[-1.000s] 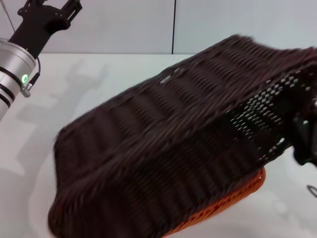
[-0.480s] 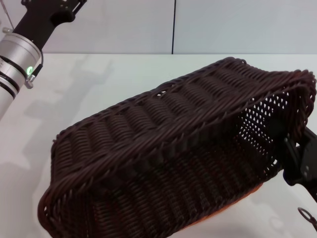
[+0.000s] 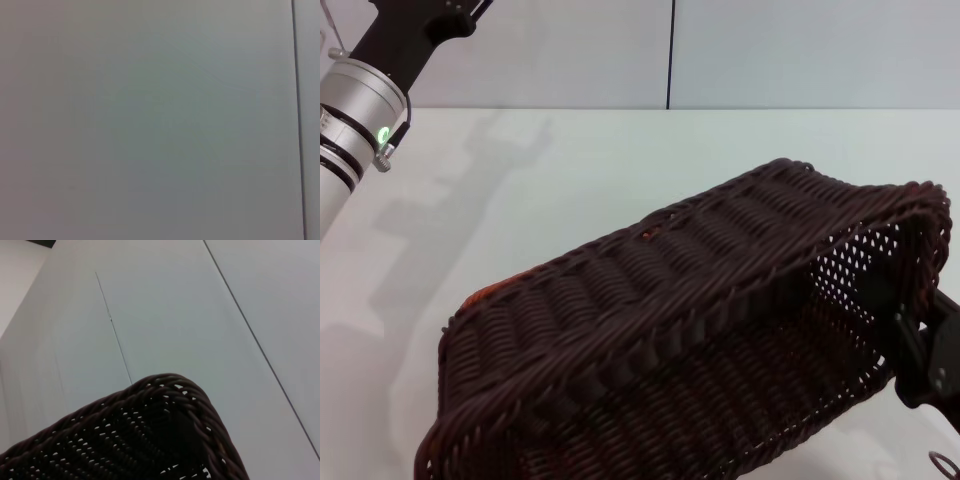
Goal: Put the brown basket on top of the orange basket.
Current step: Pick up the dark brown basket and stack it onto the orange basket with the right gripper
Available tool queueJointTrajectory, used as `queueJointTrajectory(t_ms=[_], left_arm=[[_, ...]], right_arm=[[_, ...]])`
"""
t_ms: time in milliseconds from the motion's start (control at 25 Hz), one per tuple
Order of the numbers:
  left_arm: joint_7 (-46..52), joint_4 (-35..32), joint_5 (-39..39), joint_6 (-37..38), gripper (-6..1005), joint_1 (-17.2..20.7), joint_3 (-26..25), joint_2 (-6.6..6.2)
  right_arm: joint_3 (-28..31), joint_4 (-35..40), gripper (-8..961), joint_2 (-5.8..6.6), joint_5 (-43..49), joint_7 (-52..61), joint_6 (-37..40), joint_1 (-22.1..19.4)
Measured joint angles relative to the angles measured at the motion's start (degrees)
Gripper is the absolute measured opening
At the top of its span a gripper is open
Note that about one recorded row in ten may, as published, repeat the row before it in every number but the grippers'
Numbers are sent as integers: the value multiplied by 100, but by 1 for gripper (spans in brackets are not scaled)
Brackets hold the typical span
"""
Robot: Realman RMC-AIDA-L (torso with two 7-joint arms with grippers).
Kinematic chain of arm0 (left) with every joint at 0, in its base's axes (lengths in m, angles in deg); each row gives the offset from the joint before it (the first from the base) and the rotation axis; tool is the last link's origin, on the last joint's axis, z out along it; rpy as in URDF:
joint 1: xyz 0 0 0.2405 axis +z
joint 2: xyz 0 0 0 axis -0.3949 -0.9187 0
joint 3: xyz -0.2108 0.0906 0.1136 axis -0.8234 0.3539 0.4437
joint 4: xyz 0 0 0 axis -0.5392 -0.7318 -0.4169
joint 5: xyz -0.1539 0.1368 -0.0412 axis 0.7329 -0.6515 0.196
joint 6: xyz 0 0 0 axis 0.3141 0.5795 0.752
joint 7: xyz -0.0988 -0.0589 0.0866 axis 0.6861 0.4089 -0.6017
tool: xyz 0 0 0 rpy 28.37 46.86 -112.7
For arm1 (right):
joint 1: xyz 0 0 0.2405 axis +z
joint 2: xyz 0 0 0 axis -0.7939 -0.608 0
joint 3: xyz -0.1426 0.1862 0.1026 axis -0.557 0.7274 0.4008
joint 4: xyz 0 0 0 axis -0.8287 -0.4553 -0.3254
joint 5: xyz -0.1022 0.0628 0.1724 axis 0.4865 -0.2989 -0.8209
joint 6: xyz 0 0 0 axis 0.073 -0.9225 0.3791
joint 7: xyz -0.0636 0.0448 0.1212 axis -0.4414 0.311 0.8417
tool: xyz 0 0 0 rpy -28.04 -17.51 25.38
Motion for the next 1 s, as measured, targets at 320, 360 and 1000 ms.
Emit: queueJointTrajectory(t_ms=[320, 360, 1000], left_arm=[[-49, 9, 17, -17, 804, -66, 1, -1], [-49, 9, 17, -17, 804, -66, 1, -1], [-116, 52, 9, -18, 802, -124, 53, 17]], right_arm=[[24, 96, 170, 5, -8, 129, 36, -181], [31, 98, 171, 5, -11, 130, 37, -195], [38, 357, 265, 11, -25, 782, -394, 49]])
